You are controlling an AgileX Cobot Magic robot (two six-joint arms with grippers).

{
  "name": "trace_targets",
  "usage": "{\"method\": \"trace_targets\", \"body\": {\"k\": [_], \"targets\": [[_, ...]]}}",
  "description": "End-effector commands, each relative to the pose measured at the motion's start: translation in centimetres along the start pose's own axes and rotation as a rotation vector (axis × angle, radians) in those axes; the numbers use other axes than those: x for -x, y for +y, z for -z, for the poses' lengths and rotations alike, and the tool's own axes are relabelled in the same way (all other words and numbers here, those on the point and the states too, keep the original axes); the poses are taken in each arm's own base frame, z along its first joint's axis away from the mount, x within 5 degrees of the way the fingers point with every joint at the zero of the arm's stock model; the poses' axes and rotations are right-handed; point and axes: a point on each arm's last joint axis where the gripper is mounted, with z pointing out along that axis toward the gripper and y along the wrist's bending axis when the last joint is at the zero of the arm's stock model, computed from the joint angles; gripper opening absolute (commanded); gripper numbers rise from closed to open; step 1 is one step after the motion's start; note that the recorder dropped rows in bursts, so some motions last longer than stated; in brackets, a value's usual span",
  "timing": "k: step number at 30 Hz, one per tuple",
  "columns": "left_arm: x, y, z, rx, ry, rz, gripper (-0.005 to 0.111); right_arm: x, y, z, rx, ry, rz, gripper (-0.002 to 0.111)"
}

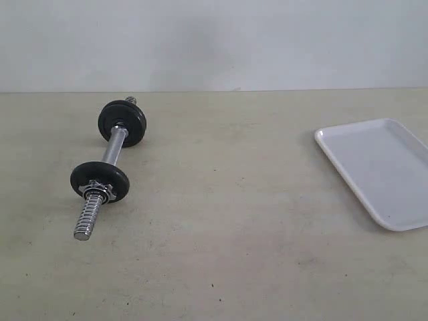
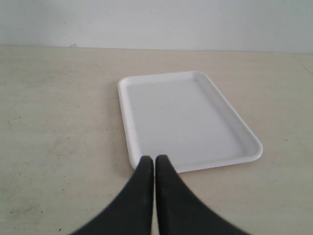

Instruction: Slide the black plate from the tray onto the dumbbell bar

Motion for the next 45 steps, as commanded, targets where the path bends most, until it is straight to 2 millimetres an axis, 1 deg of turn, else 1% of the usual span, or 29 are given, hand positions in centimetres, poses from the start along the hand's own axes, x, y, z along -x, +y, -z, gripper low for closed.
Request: {"method": "trace_targets", "body": {"k": [1,13,20,45], "targets": [[-0.11,0.01,0.00,0.003,0.002,0.004,0.004,0.12,-0.01,0.03,-0.002,-0.016,0.000,0.000],[-0.17,0.00,-0.11,0.001,0.017,0.004,0.004,0.12,-0.01,0.03,-0.002,-0.016,0.000,0.000],[-0.14,-0.45,-0.08,-0.078,0.011,-0.014,0.004,0.12,-0.01,0.03,-0.002,-0.016,0.000,0.000],[-0.09,-0.43,0.01,-0.075,-0.001,-0.013,0.004,0.12,-0.01,0.03,-0.002,-0.016,-0.002,0.000]]}}
